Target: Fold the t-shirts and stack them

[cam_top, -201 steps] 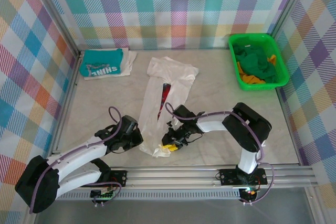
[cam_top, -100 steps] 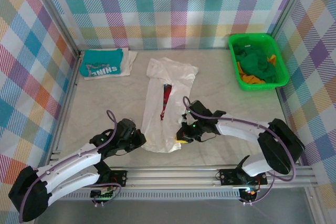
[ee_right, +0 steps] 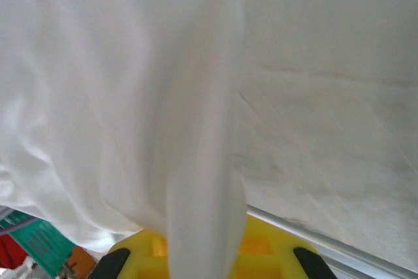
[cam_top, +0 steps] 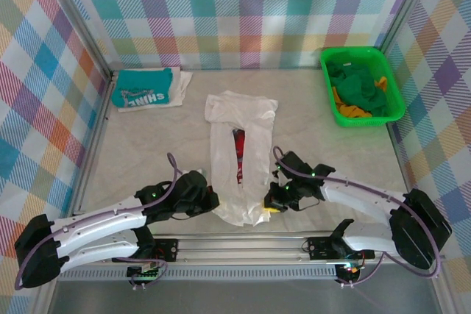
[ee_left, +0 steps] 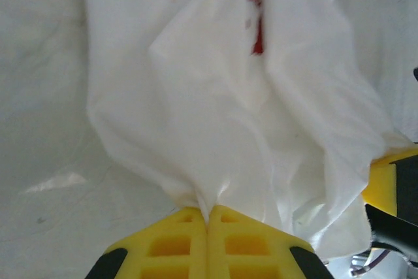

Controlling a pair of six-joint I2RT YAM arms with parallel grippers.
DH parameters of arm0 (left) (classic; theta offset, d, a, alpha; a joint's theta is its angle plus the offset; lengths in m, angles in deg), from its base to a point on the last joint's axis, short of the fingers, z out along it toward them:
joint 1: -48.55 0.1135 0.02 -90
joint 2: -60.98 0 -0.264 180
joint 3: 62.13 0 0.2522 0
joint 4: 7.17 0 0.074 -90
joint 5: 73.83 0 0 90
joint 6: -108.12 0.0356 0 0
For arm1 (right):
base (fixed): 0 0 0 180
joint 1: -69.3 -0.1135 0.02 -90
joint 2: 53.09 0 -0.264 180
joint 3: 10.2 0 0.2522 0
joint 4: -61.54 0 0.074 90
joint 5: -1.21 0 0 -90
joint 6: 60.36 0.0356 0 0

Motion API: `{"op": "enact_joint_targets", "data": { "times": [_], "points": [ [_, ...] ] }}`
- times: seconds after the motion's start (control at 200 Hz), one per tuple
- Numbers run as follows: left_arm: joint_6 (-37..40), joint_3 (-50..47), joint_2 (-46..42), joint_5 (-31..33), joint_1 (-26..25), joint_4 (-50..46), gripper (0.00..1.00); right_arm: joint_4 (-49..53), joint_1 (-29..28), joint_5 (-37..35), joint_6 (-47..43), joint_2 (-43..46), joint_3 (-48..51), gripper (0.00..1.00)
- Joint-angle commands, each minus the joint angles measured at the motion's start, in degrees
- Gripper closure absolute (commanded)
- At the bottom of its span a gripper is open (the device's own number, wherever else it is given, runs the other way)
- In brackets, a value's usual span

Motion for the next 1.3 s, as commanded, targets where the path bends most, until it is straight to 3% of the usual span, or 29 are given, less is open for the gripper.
{"op": "enact_joint_targets", "data": {
  "times": [0.0,0.195,0.4,0.605,0.925,1.085,1.13,1.205,1.23,1.295],
  "points": [
    [4.1,5.0,1.5,0.7,4.9,-2.5,1.00,2.8,4.1,-1.9,-2.7,-0.5,-4.5,1.00],
    [10.1,12.0,7.1,-1.6,15.1,-5.4,1.00,8.1,10.1,-3.0,-11.1,-8.0,-16.4,1.00],
    [18.6,20.2,20.7,-4.8,24.7,-4.9,1.00,8.4,14.3,-2.8,-15.1,-19.4,-26.4,1.00],
    [27.9,34.4,34.6,-4.8,25.6,-9.5,1.00,9.1,16.8,-1.0,-15.8,-26.1,-32.5,0.99],
    [34.9,49.3,45.9,-3.7,27.3,-16.8,1.00,7.9,19.5,0.8,-15.6,-30.0,-38.2,0.96],
    [37.4,56.5,52.3,-2.3,29.9,-18.2,1.00,5.9,22.0,3.4,-14.7,-34.8,-41.4,0.88],
    [38.5,59.5,54.8,-1.4,30.6,-18.8,0.85,4.9,23.3,4.6,-13.8,-36.5,-42.8,0.85],
    [40.3,66.4,59.3,0.8,31.7,-19.9,0.57,3.5,25.5,6.8,-11.9,-39.5,-46.1,0.58],
    [40.6,69.3,60.8,1.4,32.1,-21.1,0.54,2.5,26.5,8.5,-11.0,-40.4,-47.3,0.53],
    [41.1,76.6,63.7,1.5,32.8,-24.3,0.53,0.0,28.3,11.6,-9.3,-41.4,-49.6,0.51]
  ]
}}
